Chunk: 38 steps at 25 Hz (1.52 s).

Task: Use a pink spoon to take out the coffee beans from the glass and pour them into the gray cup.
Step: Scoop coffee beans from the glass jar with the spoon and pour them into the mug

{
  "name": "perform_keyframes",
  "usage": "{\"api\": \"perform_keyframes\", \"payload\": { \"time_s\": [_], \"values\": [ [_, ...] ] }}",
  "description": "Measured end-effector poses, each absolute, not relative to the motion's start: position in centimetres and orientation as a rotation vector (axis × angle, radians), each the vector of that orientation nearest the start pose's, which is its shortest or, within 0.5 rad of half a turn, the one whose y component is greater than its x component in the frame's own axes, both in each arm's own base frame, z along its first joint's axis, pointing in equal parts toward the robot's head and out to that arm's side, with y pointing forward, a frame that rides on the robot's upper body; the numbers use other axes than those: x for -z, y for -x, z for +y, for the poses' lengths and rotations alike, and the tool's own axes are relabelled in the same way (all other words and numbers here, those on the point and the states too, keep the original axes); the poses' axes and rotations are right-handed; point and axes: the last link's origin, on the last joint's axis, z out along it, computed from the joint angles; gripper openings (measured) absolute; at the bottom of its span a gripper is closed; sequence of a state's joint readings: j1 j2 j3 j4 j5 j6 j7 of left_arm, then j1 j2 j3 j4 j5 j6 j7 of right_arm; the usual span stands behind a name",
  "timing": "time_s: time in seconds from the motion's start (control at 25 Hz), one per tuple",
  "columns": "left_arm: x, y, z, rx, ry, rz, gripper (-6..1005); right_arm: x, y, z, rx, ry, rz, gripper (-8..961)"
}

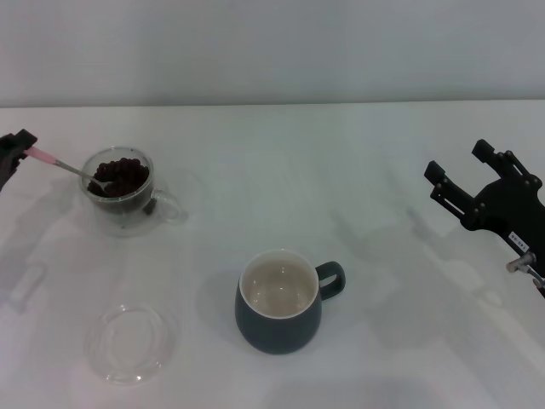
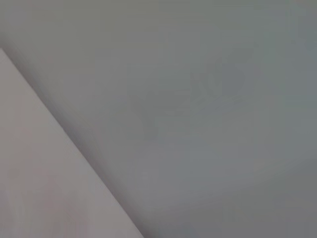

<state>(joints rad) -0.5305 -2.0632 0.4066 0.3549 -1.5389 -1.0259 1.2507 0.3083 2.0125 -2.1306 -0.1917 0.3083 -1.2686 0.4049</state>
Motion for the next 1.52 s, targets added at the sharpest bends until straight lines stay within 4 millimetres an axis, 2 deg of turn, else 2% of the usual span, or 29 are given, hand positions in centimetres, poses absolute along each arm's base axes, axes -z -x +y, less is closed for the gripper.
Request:
{"api": "perform_keyframes", "payload": {
  "time_s": [0.6, 1.08, 1.32, 1.4, 1.52],
  "values": [
    [-3.6, 34.5, 36.2, 1.295, 1.427, -1.656, 129, 1.8, -33.6, 28.7, -0.823, 1.869, 0.554, 875],
    [-3.6, 33.2, 34.7, 1.436, 1.501, -1.689, 130, 1.9, -33.4, 28.7, -0.834, 1.874, 0.550, 875],
    [-2.3, 31.6, 34.4, 1.456, 1.608, -1.724, 130, 2.0, -33.2, 28.8, -0.835, 1.879, 0.547, 875],
    [-0.9, 30.4, 34.7, 1.435, 1.685, -1.767, 130, 2.0, -33.2, 28.8, -0.835, 1.879, 0.546, 875],
    [0.1, 29.4, 34.9, 1.416, 1.746, -1.789, 130, 2.0, -33.2, 28.8, -0.834, 1.880, 0.546, 875]
  ]
}}
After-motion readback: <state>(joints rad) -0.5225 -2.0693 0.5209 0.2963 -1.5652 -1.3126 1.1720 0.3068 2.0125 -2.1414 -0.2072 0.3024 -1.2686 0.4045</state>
